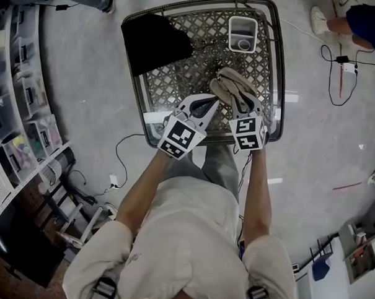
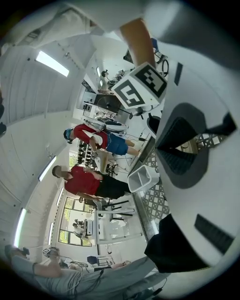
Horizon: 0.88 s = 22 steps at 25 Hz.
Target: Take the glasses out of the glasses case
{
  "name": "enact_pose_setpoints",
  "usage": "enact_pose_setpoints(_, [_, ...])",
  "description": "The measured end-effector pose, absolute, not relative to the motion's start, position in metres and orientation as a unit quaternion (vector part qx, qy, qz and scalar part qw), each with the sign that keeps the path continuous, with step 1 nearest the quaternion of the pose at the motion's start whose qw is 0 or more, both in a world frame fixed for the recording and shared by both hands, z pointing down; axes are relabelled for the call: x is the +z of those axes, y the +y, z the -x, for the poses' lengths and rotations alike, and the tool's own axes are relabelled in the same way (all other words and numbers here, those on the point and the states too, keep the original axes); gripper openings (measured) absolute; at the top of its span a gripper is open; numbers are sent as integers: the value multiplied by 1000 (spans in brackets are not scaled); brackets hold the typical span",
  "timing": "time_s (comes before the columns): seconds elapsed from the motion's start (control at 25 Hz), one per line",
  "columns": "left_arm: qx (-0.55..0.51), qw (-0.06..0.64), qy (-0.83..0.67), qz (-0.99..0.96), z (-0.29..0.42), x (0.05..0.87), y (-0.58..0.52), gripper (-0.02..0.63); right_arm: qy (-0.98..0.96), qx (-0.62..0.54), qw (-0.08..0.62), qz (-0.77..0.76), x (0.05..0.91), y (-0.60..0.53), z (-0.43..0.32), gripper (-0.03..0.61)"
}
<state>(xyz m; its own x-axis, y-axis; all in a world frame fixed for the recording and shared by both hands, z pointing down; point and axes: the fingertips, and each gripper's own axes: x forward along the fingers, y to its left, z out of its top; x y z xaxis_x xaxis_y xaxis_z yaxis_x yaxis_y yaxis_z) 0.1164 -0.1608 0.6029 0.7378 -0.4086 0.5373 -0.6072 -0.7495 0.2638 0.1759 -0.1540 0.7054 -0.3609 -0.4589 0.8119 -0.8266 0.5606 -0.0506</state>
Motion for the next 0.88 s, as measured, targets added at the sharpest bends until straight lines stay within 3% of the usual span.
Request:
enact_pose_setpoints(0.16, [229,220,-281,-906,-117,608,-162,12,-792,236,405,-392,719,-157,-172,102])
enact_pose_setpoints(0.48, [228,225,-283,-904,-116,615,-165,12,-798,243,423,-353,742,-157,-163,216])
enact_pose_setpoints(0.88, [230,231,-283,-902,-110,622,-162,11,-788,248,439,-353,766,-162,-163,250])
